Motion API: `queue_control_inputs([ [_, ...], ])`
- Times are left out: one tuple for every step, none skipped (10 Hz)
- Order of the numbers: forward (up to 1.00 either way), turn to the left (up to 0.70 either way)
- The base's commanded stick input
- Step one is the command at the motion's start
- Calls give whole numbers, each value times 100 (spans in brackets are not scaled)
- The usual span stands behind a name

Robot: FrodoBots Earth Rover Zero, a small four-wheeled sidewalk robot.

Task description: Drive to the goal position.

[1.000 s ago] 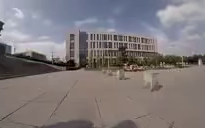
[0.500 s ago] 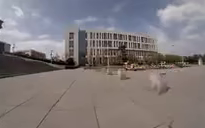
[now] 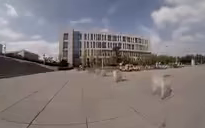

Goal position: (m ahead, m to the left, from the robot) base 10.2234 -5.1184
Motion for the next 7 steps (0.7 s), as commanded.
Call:
queue_control_inputs([
  [70, 0],
  [70, 0],
  [70, 0],
  [70, 0],
  [70, 0],
  [70, 0],
  [70, 0],
])
